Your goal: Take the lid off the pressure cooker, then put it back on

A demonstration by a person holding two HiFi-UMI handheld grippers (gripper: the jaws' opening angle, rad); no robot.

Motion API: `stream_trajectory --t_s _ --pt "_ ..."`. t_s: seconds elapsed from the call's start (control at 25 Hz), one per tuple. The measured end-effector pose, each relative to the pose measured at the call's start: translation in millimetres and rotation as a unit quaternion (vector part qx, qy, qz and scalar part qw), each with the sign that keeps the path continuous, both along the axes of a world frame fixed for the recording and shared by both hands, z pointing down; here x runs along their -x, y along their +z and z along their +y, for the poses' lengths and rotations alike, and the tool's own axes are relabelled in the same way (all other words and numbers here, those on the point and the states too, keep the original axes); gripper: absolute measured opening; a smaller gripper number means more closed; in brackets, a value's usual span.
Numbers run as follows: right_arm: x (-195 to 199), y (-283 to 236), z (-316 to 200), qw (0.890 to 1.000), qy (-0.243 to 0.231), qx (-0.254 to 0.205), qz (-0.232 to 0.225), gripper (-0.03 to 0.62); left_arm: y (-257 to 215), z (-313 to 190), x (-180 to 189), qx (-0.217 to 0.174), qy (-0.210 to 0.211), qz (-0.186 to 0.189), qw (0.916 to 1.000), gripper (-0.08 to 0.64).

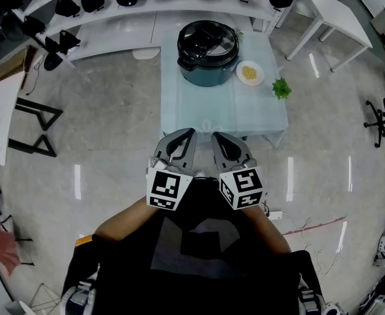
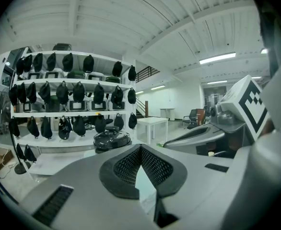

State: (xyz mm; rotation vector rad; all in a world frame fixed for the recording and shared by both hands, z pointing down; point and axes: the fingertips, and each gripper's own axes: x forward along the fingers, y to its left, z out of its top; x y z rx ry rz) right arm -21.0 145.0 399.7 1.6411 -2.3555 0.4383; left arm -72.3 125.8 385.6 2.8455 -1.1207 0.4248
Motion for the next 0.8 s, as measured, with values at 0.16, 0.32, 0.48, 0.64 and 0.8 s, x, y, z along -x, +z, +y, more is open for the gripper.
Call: stream_trajectory --t_s 0.16,0.32,0.48,0.64,0.8 --pt "-3 -1 2 1.0 0.001 -0.002 -0.001 0.017 -1 3 -1 -0.002 -0.001 -0.002 1.0 0.008" --pt "-2 -3 6 1.0 -0.005 -0.005 0.0 0.017 -3 7 -1 -0.004 -0.004 -0.004 1.0 0.007" --pt "-2 -4 9 1.0 -0.009 -0.008 -0.004 0.017 -4 11 0 -0.006 -0.008 -0.008 0.9999 0.007" --pt "-5 -4 11 1.0 -0.007 -0.01 -0.013 0.016 -6 15 4 -0.007 -0.016 -0.012 0.9998 0.007" --pt "-3 -6 10 1.0 -0.009 -0.012 -0.02 0.017 -7 16 8 -0.007 -0.023 -0.02 0.9995 0.008"
